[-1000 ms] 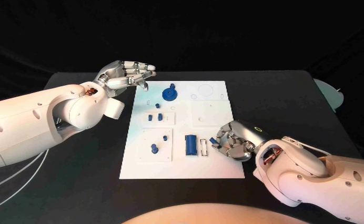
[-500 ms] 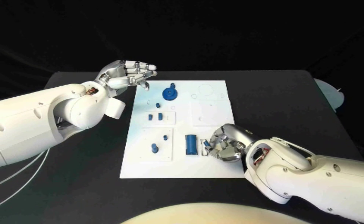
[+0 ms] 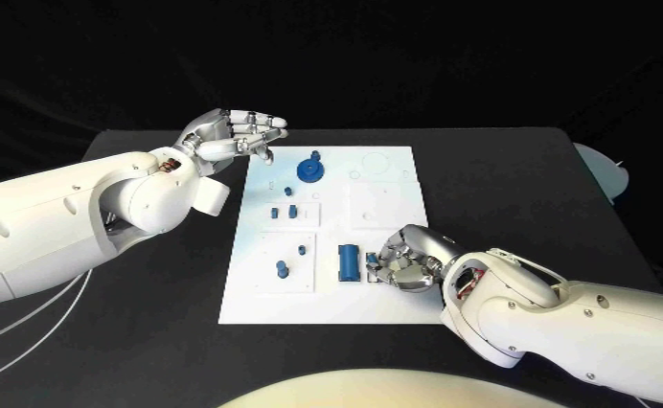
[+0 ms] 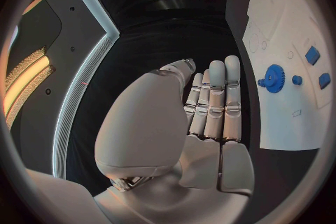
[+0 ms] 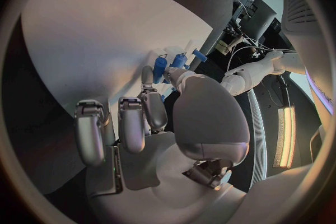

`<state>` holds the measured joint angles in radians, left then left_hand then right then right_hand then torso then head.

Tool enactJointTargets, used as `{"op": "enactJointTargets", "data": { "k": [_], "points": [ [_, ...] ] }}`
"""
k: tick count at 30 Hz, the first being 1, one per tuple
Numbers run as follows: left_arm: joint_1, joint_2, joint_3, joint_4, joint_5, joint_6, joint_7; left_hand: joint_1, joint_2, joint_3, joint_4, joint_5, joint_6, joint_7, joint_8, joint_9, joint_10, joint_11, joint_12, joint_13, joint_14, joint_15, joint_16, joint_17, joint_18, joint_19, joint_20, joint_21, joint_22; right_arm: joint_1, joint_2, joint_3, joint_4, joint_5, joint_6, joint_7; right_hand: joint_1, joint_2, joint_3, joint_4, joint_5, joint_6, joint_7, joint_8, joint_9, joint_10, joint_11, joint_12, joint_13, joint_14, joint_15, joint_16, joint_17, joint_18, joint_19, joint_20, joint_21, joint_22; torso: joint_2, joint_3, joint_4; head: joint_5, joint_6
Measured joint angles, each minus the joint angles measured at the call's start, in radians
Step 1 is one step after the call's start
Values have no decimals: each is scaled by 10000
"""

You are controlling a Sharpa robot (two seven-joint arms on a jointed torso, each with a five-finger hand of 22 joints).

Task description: Assemble the parts on the task board

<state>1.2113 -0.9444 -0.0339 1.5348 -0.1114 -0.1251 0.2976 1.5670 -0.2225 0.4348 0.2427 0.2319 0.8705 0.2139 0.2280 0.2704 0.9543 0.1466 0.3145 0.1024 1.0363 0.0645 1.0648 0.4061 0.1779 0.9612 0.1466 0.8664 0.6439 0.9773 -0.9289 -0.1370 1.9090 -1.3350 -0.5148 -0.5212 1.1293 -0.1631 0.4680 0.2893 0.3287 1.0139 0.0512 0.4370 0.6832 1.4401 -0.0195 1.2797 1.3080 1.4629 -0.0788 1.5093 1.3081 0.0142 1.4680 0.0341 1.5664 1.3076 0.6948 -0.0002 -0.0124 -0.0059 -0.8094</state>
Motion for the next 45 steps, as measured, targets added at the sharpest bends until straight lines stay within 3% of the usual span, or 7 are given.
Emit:
{"op": "enactJointTargets", "data": {
  "k": [9, 16, 20, 35, 45],
  "points": [
    [0, 0, 0, 0, 0, 9, -12, 0, 0, 0, 0, 0, 0, 0, 0, 0, 0, 0, 0, 0, 0, 0, 0, 0, 0, 0, 0, 0, 0, -14, 38, -9, -38, -8, 19, -44, -631, -43, -624, 27, -27, 30, 6, -57, -62, 35, 36, 0, -1, 0, 0, 0, -1, 0, 0, 0, 0, 4, 0, 3, 0, 11, -12],
    [0, -4, 0, 0, 0, 15, -22, 0, 0, 0, 0, 0, 0, 0, 0, 0, 0, 0, 0, 0, 0, 0, 0, 1, 0, 0, 0, 0, 0, -20, 38, -16, -48, -38, 23, -57, -1336, 61, -1302, 41, -1491, 29, 8, -97, -132, 35, 36, 0, -1, 0, 0, 0, -2, 0, 0, 1, 0, 4, -1, 2, 0, 17, -18],
    [0, -7, 0, 0, 0, 19, -28, 0, 0, 0, 0, 0, 0, 0, 0, 0, 0, 0, 0, 0, 0, 0, 0, 1, 0, 0, 0, 0, 0, -23, 35, -18, -47, -69, 18, -57, -1449, 78, -1509, 46, -1835, 29, 8, -99, -149, 35, 36, 0, -2, 0, 0, 0, -2, 0, -1, 1, 0, 3, -4, 0, 0, 7, -12],
    [0, -28, 0, -4, 0, 28, -48, -40, 40, 0, 0, 0, 0, 0, 0, 0, 1, 1, -7, 0, 0, 0, 0, 2, -1, 0, 0, 0, 0, -30, -113, -23, 181, -351, -65, -31, -1449, 77, -1571, 41, -1868, 27, 10, -135, -135, 35, 36, -1, -3, 1, 0, 0, -4, 0, 0, 1, 0, 1, -5, 3, 3, 17, -12],
    [0, -37, 0, -4, 0, 37, -54, -40, 40, 0, 0, 0, 0, 0, 0, 0, 1, 0, -8, 0, 0, 0, 0, 3, -1, 0, 0, 0, 0, -27, -216, -17, 313, -569, -157, 2, -1382, 144, -1665, 32, -1539, 25, 8, -136, -148, 71, 0, -1, -4, 0, 1, 38, -5, 0, 0, 1, 0, 0, -3, 4, 2, 29, -20]
  ]
}}
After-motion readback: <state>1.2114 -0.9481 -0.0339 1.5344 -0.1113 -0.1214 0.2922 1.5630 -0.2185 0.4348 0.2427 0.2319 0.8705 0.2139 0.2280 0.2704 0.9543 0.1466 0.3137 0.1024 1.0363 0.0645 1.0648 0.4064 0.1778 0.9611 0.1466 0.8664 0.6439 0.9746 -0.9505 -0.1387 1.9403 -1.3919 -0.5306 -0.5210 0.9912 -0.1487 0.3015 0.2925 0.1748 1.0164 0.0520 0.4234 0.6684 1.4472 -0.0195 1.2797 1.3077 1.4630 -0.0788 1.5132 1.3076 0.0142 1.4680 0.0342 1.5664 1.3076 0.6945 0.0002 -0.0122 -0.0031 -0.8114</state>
